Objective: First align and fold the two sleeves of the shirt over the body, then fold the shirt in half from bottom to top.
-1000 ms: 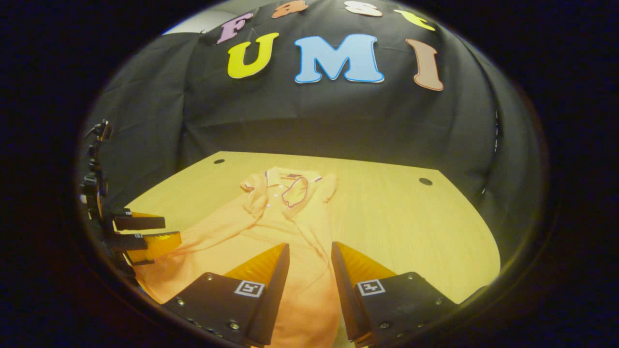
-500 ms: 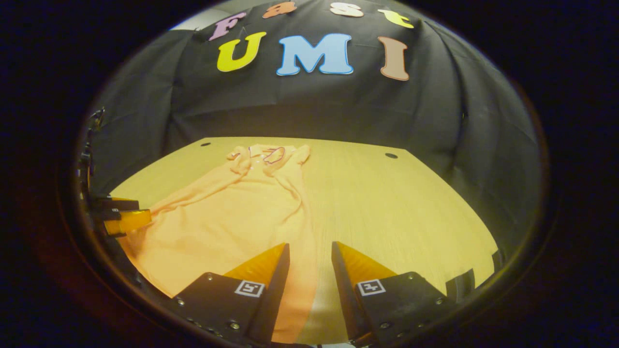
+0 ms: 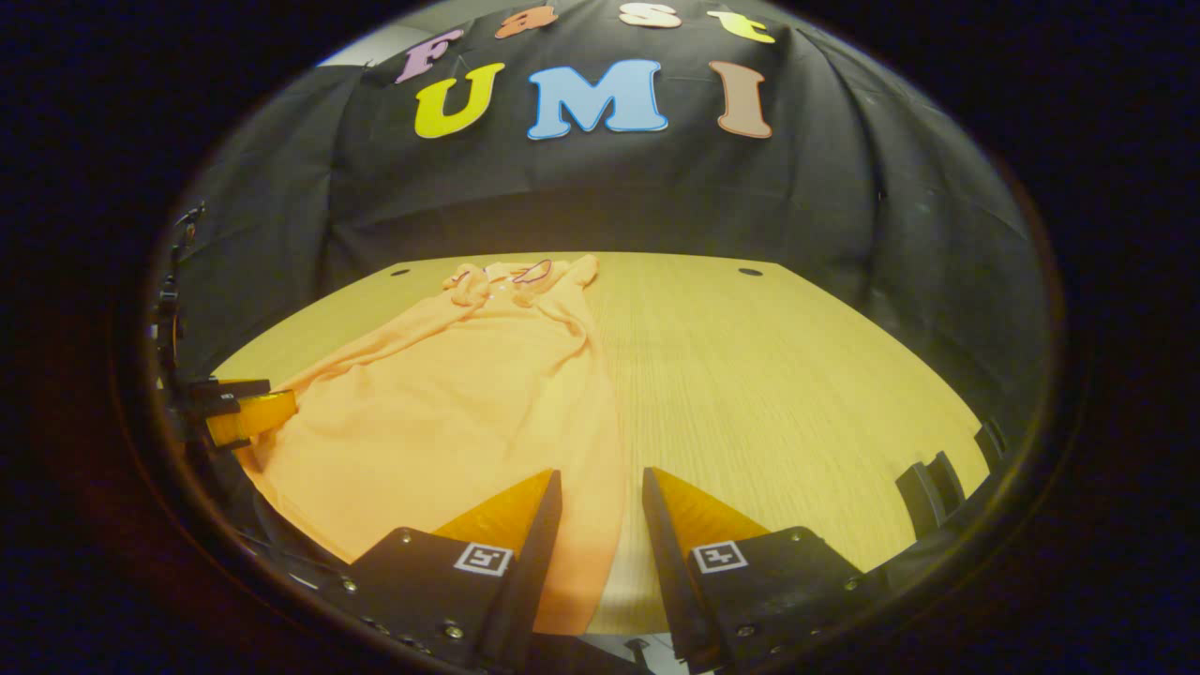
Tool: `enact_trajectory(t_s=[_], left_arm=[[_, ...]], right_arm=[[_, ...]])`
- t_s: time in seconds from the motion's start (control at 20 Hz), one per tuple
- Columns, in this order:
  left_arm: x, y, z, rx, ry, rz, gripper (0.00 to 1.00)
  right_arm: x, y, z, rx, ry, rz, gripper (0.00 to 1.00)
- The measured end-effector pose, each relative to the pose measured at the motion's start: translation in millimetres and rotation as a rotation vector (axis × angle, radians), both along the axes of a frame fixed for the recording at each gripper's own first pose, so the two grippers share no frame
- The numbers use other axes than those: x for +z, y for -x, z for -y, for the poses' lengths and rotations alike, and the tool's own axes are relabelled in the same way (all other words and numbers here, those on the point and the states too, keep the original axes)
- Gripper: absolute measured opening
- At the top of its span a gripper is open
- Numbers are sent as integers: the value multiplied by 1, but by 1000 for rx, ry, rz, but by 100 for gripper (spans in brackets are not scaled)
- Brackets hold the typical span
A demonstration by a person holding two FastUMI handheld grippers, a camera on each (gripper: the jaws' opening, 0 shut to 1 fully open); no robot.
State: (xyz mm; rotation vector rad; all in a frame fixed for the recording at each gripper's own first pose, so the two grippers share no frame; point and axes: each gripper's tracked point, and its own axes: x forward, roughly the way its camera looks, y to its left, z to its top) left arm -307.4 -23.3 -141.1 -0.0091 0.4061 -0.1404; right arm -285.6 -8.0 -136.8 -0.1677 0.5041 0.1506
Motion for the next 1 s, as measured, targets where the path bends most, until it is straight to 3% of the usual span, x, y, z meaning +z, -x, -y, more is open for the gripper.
enact_trajectory(t_s=[0.05, 0.15, 0.2, 0.3, 0.35, 0.4, 0.45, 0.5, 0.6, 0.7, 0.75, 1.0], left_arm=[[0, -1, 0, 8, 3, 13, 96], [-1, 1, 1, 12, -4, 28, 96], [-2, 0, 1, 17, -5, 34, 88], [-1, 0, 2, 12, 1, 47, 84], [-1, -1, 2, 8, 7, 51, 75], [-1, -3, -1, 8, 5, 57, 71], [-2, -6, -4, 23, 25, 61, 56], [-1, -5, -3, 23, 31, 61, 41], [-3, -5, -2, 14, 13, 44, 41], [0, -8, -3, 47, 53, 36, 19], [3, -8, -4, 57, 71, 40, 9], [1, -7, -3, 65, 77, 52, 6]], right_arm=[[0, 0, 0, -5, -7, 11, 55], [-1, 2, -2, -11, -16, 29, 55], [-1, 2, -2, -12, -16, 33, 56], [-2, 3, -2, -12, -12, 31, 56], [-2, 3, -3, -10, -13, 26, 56], [-2, 11, -11, 6, -38, 20, 56], [-4, 1, -13, -9, -63, 32, 27], [-2, 4, -14, -5, -58, 39, 22], [-3, 5, -15, -6, -29, 38, 21], [-5, 5, -21, -3, -35, 39, 21], [-3, -1, -21, -12, -49, 62, 0], [-4, 5, -22, -5, -31, 65, 0]])
